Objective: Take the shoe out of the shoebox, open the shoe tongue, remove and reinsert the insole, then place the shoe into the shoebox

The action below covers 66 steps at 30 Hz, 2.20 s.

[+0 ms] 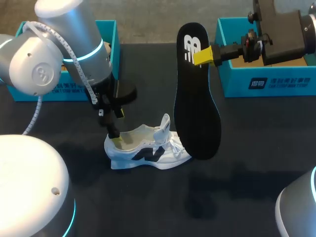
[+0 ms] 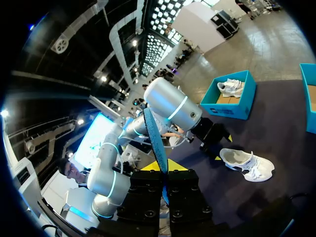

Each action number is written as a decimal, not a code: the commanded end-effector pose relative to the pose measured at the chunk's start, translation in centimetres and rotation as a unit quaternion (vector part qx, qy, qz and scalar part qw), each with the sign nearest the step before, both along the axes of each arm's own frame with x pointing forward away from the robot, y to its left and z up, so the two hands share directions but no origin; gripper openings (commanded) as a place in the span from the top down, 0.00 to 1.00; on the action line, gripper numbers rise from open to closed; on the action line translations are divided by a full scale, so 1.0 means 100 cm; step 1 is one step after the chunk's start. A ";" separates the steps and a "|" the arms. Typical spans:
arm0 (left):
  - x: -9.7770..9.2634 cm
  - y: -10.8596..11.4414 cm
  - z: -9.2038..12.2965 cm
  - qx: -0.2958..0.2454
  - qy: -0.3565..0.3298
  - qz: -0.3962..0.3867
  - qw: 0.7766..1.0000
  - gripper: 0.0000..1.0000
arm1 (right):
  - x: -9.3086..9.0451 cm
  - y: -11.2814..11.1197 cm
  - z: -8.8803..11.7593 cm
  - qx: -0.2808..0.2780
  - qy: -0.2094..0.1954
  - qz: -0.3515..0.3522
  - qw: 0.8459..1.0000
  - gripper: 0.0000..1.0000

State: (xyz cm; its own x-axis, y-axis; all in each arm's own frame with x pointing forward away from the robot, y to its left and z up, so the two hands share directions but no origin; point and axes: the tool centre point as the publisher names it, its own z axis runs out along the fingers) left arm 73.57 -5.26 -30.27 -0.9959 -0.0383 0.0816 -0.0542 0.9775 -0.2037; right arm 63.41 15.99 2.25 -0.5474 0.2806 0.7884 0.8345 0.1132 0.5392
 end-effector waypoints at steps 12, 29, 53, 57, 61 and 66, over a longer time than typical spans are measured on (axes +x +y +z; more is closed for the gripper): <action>0.034 -0.046 -0.034 0.000 -0.010 0.003 1.000 0.00 | 0.001 0.003 0.000 -0.002 0.002 -0.001 1.000 1.00; 0.047 -0.077 -0.078 0.001 0.013 0.001 1.000 0.00 | 0.001 0.003 0.000 -0.002 0.002 -0.001 1.000 1.00; 0.034 -0.073 -0.084 0.016 0.056 -0.063 0.996 1.00 | 0.001 0.003 0.000 -0.002 0.002 -0.001 1.000 1.00; 0.033 -0.072 -0.071 0.012 0.063 -0.138 0.988 1.00 | 0.001 0.003 0.000 -0.002 0.002 -0.001 1.000 1.00; 0.032 -0.070 -0.057 0.010 0.073 -0.215 0.974 1.00 | 0.001 0.003 0.000 -0.002 0.002 -0.001 1.000 1.00; 0.032 -0.070 -0.041 0.005 0.079 -0.319 0.944 1.00 | 0.001 0.003 0.000 -0.002 0.002 -0.001 1.000 1.00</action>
State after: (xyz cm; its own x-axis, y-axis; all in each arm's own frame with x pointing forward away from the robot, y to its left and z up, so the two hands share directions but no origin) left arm 76.30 -12.23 -35.48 -0.8742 0.4377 0.2104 0.3942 0.8926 -0.2189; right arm 63.41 15.99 2.24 -0.5475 0.2806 0.7884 0.8345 0.1132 0.5392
